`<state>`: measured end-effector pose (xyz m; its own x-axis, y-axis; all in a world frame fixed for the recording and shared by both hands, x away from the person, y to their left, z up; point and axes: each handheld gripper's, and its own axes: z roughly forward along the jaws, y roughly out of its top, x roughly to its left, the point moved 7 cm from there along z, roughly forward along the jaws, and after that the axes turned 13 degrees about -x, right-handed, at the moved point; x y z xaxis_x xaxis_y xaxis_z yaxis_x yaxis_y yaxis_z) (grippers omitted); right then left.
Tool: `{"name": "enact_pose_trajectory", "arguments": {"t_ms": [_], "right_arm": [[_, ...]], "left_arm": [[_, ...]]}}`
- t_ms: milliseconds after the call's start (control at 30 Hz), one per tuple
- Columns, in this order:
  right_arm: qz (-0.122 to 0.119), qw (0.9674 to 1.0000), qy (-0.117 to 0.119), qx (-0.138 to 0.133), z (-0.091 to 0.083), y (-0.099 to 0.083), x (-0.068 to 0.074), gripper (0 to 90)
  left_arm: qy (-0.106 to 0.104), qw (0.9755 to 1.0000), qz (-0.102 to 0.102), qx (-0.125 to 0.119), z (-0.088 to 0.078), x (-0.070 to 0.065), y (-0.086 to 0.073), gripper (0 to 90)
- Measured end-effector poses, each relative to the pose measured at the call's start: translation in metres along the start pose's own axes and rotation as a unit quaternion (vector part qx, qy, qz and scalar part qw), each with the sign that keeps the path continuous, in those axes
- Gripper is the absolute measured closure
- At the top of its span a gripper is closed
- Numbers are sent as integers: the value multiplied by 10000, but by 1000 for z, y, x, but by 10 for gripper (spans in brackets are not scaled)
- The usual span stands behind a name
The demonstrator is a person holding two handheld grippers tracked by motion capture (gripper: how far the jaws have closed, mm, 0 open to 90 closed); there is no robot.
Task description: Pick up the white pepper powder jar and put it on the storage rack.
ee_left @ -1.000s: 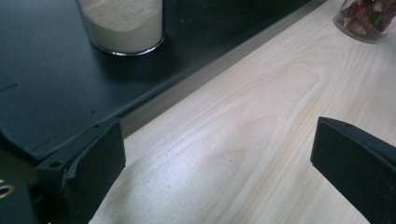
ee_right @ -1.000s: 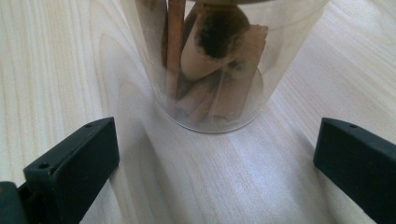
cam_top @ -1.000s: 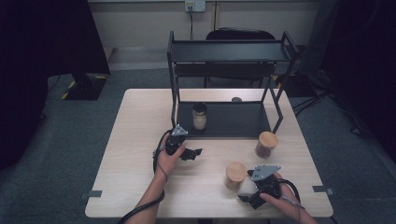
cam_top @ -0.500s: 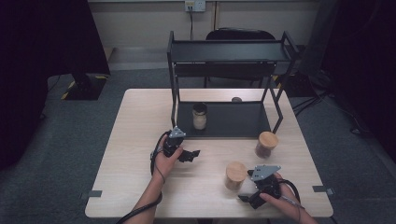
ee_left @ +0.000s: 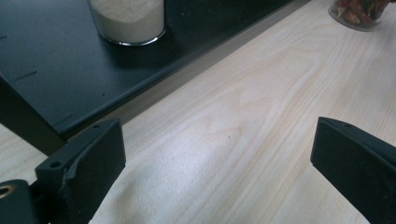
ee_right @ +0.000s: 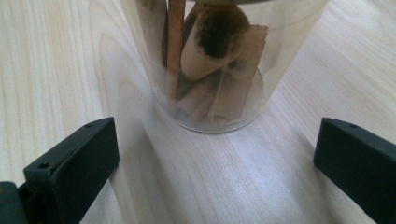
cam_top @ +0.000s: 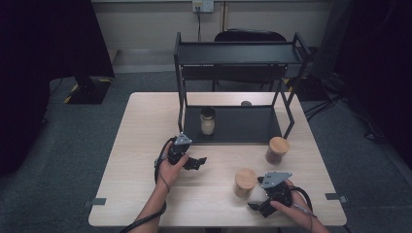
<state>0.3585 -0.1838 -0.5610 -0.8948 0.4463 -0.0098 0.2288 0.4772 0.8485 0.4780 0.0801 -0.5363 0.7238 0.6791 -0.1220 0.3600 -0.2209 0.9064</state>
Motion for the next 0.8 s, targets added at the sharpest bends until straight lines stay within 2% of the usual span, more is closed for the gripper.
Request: {"name": "enact_pose_trajectory", "arguments": {"t_ms": [800], "right_arm": [[0,10000,0,-1,0,0,0,0]], "left_arm": [[53,10000,66,-18,-22,1,-4,28]]}}
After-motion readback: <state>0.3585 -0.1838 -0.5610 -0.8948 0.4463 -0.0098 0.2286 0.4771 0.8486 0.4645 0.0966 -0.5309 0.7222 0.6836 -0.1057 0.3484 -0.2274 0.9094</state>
